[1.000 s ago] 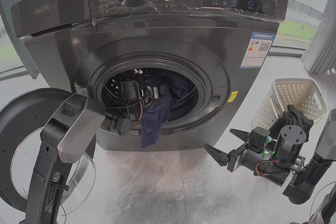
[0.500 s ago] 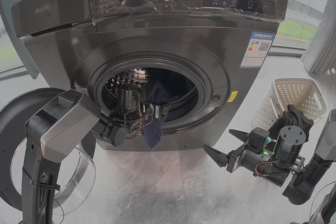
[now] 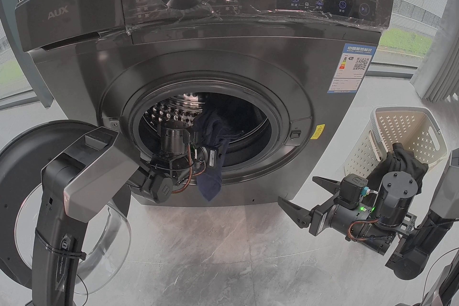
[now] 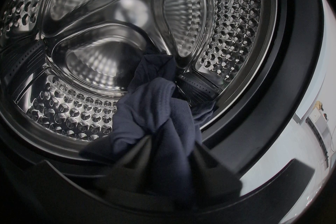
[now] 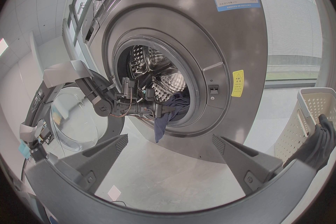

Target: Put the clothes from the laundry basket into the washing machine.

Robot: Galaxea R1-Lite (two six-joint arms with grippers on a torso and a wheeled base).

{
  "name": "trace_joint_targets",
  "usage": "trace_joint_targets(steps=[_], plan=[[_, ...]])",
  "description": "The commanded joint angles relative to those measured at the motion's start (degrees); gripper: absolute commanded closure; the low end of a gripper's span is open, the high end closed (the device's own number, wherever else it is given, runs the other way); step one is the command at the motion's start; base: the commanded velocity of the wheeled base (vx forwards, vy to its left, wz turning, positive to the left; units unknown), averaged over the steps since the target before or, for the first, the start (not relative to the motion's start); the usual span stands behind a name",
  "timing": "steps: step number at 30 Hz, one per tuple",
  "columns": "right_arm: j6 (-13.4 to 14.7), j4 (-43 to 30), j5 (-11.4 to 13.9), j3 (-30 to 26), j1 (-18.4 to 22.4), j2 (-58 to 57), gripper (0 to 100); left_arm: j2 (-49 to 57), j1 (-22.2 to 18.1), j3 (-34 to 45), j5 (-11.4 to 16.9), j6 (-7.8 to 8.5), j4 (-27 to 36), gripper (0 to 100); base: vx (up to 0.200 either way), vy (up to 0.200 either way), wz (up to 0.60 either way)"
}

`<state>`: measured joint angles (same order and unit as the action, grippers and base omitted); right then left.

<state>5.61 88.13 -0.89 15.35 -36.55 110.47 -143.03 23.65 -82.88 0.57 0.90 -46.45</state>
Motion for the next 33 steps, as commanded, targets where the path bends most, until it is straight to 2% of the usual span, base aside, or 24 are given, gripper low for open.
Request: trace_joint_targets(steps=[1, 4, 6, 7, 11, 17, 19, 25, 33], plan=[[0.0, 0.0, 0.0, 0.0, 0.0, 0.1, 0, -0.4, 0.2, -1.0, 0.2, -0.20, 0.0, 100, 0.000, 0.000, 0.00], [0.0, 0.0, 0.0, 0.3, 0.0, 0.1, 0, -0.4, 0.1, -3.0, 0.2, -0.81, -0.5, 100, 0.000, 0.000, 0.00], [0.0, 0.0, 0.0, 0.3, 0.0, 0.1, 0, -0.8, -0.1, -6.8, -0.3, -2.40, -1.3, 100, 0.000, 0.000, 0.00], [0.0, 0.0, 0.0, 0.3, 0.0, 0.1, 0, -1.3, -0.1, -8.8, -0.9, -3.36, -1.5, 100, 0.000, 0.000, 0.00], [0.0, 0.0, 0.0, 0.3, 0.0, 0.1, 0, -4.7, -0.7, -17.0, -4.2, -5.38, -3.7, 100, 0.000, 0.000, 0.00], [0.0, 0.0, 0.0, 0.2, 0.1, 0.1, 0, -10.9, -1.7, -31.4, -5.5, -5.74, -5.1, 100, 0.000, 0.000, 0.00], [0.0, 0.0, 0.0, 0.2, 0.1, 0.1, 0, -12.2, -2.3, -31.7, -6.5, -5.65, -5.2, 100, 0.000, 0.000, 0.00], [0.0, 0.0, 0.0, 0.2, 0.0, 0.2, 0, -12.4, -3.1, -31.7, -6.9, -5.65, -8.0, 100, 0.000, 0.000, 0.00], [0.0, 0.0, 0.0, 0.0, 0.1, 0.2, 0, -12.5, -3.3, -31.7, -7.0, -5.65, -8.5, 100, 0.000, 0.000, 0.00]])
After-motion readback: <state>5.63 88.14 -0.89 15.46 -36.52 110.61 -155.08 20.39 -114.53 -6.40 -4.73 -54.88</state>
